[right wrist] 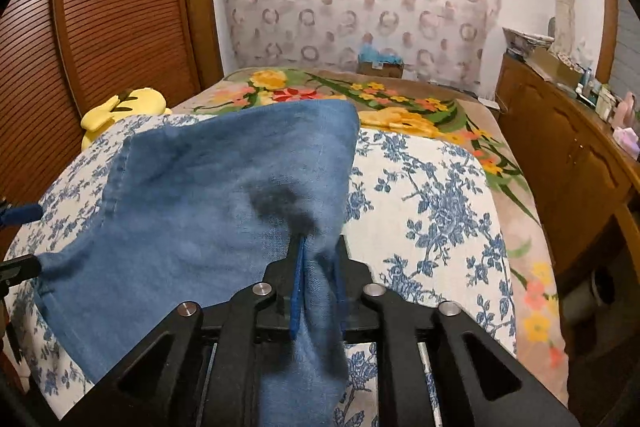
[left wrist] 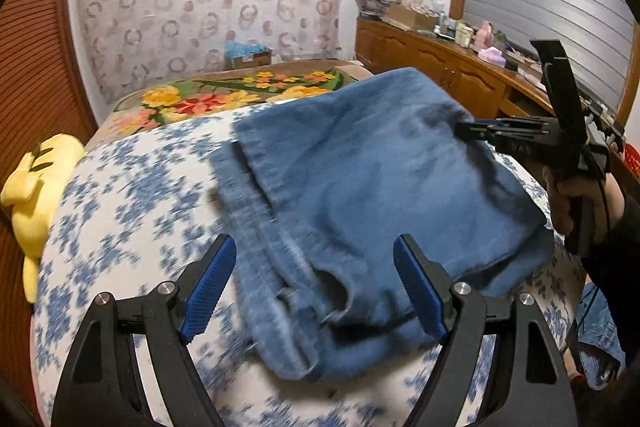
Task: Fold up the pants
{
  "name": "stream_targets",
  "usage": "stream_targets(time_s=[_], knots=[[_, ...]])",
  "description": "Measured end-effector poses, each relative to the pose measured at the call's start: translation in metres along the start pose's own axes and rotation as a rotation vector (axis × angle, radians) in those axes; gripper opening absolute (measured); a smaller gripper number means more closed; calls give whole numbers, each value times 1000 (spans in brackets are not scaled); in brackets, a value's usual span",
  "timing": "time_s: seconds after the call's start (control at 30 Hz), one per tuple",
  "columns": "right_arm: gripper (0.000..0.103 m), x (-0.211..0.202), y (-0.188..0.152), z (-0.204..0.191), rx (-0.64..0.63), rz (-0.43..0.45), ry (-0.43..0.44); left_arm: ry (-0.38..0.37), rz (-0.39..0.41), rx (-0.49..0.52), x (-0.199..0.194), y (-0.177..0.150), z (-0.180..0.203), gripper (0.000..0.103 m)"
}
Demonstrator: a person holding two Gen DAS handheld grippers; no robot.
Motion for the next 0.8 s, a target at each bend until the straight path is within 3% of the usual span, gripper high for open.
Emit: stream_targets(time_s=[0.13,0.27,0.53,0.8], knots=[[34,1,5,1,18,0,-2,-28,-20,15,16,11,17,82],[43,-9,-2,7,38,5,16,-39,-38,34,30,17,28,82],[53,-15,-23,5,65,-47,58,-54,-93,44,56,15,35,82],[55,-17,-38,7,102,-106,69,-61,-120,39,69,8,35,82]])
Point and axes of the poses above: each gripper's, at about its wrist camera, not at the fingertips, and x roughly the way its jaws point, z to its right, y to its top, the point moved 3 cm from there along x, roughly the way its jaws point
